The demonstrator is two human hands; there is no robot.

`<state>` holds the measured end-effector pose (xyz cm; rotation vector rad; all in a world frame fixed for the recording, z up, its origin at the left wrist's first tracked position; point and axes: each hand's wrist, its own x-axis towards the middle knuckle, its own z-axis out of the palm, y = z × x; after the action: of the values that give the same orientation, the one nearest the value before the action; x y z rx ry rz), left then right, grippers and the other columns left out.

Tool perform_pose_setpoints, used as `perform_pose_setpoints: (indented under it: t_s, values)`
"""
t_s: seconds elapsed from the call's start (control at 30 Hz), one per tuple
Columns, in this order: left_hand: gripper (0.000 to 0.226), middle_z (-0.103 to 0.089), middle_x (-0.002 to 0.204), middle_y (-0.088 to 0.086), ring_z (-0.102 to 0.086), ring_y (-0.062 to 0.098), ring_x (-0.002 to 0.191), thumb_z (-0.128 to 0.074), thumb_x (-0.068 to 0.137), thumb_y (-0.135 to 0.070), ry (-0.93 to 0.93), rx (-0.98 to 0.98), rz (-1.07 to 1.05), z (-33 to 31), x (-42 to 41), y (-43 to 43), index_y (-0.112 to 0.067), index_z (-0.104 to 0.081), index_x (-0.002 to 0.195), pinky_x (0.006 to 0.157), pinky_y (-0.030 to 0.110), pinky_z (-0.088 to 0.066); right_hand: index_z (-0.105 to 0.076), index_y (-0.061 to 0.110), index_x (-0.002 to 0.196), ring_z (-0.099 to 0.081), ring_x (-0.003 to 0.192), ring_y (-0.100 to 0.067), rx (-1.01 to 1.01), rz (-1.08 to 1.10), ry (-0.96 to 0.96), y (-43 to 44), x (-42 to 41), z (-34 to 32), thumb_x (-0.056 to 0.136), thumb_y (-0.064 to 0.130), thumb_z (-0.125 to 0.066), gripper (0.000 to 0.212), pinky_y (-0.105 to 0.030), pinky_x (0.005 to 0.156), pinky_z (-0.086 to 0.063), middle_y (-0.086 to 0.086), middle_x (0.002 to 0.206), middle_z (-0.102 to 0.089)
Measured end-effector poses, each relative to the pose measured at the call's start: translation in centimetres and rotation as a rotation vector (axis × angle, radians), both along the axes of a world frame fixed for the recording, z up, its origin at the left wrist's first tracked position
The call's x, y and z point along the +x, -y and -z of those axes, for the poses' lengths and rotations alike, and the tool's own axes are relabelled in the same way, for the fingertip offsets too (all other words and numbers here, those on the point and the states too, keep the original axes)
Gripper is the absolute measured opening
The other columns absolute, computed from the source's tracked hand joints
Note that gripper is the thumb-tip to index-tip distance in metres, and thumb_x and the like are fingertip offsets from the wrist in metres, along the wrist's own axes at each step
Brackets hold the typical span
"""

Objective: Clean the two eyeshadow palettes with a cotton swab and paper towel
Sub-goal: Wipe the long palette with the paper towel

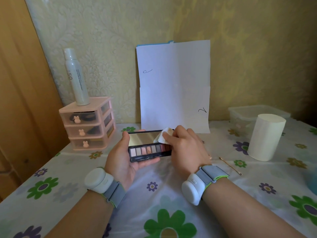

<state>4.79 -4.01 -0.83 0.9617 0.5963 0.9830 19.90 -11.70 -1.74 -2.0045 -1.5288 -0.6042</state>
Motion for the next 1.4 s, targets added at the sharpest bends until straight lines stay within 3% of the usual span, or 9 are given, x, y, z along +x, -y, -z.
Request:
perform_pose_setpoints:
  t_s: [0.2, 0.33, 0.47, 0.6, 0.77, 1.0, 1.13, 1.3, 1.4]
  values:
    - [0.049, -0.078, 0.103, 0.019, -0.075, 0.043, 0.092, -0.039, 0.107, -0.047, 0.0, 0.018, 0.001, -0.1, 0.0, 0.2, -0.009, -0.07, 0.109, 0.074, 0.064, -0.06, -0.065, 0.029, 0.106, -0.042, 0.078, -0.027, -0.084, 0.105, 0.036, 0.4, 1.0, -0.4, 0.069, 0.012, -0.045, 0.045, -0.036, 0.067, -0.041, 0.001, 0.092, -0.049]
    - [0.049, -0.078, 0.103, 0.02, -0.075, 0.043, 0.093, -0.037, 0.108, -0.046, -0.022, 0.029, -0.005, 0.1, 0.0, 0.2, -0.009, -0.07, 0.109, 0.074, 0.064, -0.06, -0.067, 0.027, 0.102, -0.042, 0.081, -0.026, -0.113, 0.121, 0.027, 0.5, 0.9, -0.5, 0.07, 0.012, -0.044, 0.042, -0.036, 0.069, -0.042, 0.001, 0.094, -0.049]
    - [0.052, -0.077, 0.107, 0.02, -0.075, 0.044, 0.095, -0.037, 0.107, -0.048, -0.012, 0.013, -0.018, 0.0, -0.1, -0.3, -0.008, -0.07, 0.113, 0.073, 0.061, -0.061, -0.07, 0.025, 0.103, -0.038, 0.077, -0.025, -0.091, -0.004, -0.031, 0.3, 0.6, -0.5, 0.067, 0.011, -0.032, 0.055, -0.035, 0.063, -0.041, 0.0, 0.091, -0.047]
    - [0.052, -0.077, 0.107, 0.02, -0.075, 0.044, 0.095, -0.038, 0.107, -0.048, -0.007, 0.01, -0.01, -0.1, 0.0, 0.0, -0.007, -0.069, 0.115, 0.073, 0.062, -0.061, -0.069, 0.026, 0.104, -0.041, 0.079, -0.026, -0.083, 0.116, 0.005, 0.3, 1.3, -0.3, 0.068, 0.011, -0.051, 0.043, -0.036, 0.066, -0.042, -0.001, 0.093, -0.049]
    - [0.053, -0.076, 0.11, 0.022, -0.074, 0.046, 0.097, -0.038, 0.107, -0.049, -0.015, 0.001, -0.025, 0.1, -0.2, -0.2, -0.007, -0.068, 0.118, 0.073, 0.061, -0.061, -0.069, 0.025, 0.099, -0.041, 0.078, -0.026, -0.079, 0.046, 0.004, 0.0, 0.4, -0.1, 0.067, 0.011, -0.034, 0.05, -0.032, 0.061, -0.033, 0.001, 0.09, -0.049]
    - [0.052, -0.076, 0.108, 0.021, -0.074, 0.045, 0.096, -0.038, 0.107, -0.048, -0.016, 0.011, -0.019, -0.1, -0.2, 0.0, -0.006, -0.068, 0.117, 0.072, 0.062, -0.061, -0.071, 0.029, 0.097, -0.043, 0.082, -0.026, -0.112, 0.131, 0.037, 0.3, 1.2, -0.3, 0.068, 0.013, -0.049, 0.04, -0.035, 0.069, -0.041, 0.002, 0.092, -0.05]
    - [0.051, -0.076, 0.11, 0.022, -0.074, 0.044, 0.098, -0.036, 0.108, -0.048, -0.021, 0.033, -0.016, -0.2, -0.2, 0.0, -0.008, -0.067, 0.119, 0.078, 0.061, -0.06, -0.073, 0.022, 0.089, -0.043, 0.075, -0.027, -0.033, 0.018, 0.003, 0.0, 0.0, -0.2, 0.065, 0.015, -0.023, 0.056, -0.034, 0.06, -0.039, 0.0, 0.085, -0.05]
    - [0.052, -0.077, 0.109, 0.019, -0.076, 0.036, 0.096, -0.032, 0.109, -0.046, 0.009, 0.023, 0.033, -0.1, 0.1, 0.3, -0.011, -0.07, 0.111, 0.078, 0.056, -0.06, -0.072, 0.028, 0.091, -0.041, 0.074, -0.025, 0.01, -0.139, 0.073, 0.1, -2.6, -0.8, 0.07, 0.014, -0.045, 0.037, -0.032, 0.058, -0.033, 0.004, 0.083, -0.048]
    - [0.056, -0.078, 0.105, 0.015, -0.077, 0.026, 0.09, -0.03, 0.108, -0.048, 0.023, -0.018, 0.086, 0.3, 0.3, 0.3, -0.01, -0.07, 0.11, 0.068, 0.042, -0.06, -0.069, 0.028, 0.103, -0.039, 0.075, -0.025, 0.009, -0.205, 0.112, 0.1, -4.0, -1.2, 0.075, 0.016, -0.036, 0.046, -0.034, 0.059, -0.034, 0.003, 0.085, -0.045]
